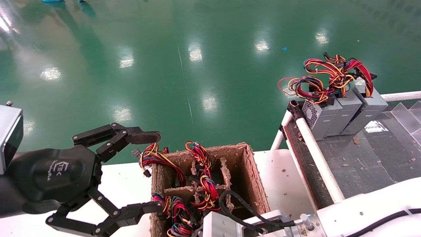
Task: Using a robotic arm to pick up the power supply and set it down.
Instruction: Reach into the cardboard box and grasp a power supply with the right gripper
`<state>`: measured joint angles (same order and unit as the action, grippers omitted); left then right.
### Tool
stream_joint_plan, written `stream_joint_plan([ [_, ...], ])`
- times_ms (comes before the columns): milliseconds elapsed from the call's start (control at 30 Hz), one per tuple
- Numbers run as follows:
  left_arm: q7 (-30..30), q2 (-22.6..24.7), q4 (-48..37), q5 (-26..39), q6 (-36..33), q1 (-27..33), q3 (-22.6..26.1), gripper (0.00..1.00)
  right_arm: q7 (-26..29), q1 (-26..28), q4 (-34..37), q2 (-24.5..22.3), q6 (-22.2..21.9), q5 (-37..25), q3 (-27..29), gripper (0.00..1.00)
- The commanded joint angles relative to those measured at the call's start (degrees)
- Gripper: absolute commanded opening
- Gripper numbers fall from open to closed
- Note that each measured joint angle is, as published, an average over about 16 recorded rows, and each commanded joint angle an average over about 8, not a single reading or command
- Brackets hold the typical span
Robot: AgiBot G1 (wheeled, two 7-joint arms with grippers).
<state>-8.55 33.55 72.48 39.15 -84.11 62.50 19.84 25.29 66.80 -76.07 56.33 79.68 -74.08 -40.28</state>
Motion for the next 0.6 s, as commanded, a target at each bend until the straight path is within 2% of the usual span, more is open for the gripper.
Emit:
stream_joint_plan([
  [33, 0.00, 0.00, 0.00, 0.00, 0.00, 0.00, 0.00, 1.00, 0.12, 0.21, 0.00, 0.42, 0.02, -0.23, -0.21, 0.14],
  [300, 0.00, 0.00, 0.00, -0.01, 0.00, 0.00, 0.01, 1.00, 0.13, -0.05, -0.30, 1.08, 0.10, -0.74, -0.80, 0.13],
  [600, 0.01, -0.01, 0.00, -0.01, 0.01, 0.00, 0.01, 1.00, -1.30, -0.92, -0.23, 0.91, 1.02, 1.25, -0.38, 0.15],
])
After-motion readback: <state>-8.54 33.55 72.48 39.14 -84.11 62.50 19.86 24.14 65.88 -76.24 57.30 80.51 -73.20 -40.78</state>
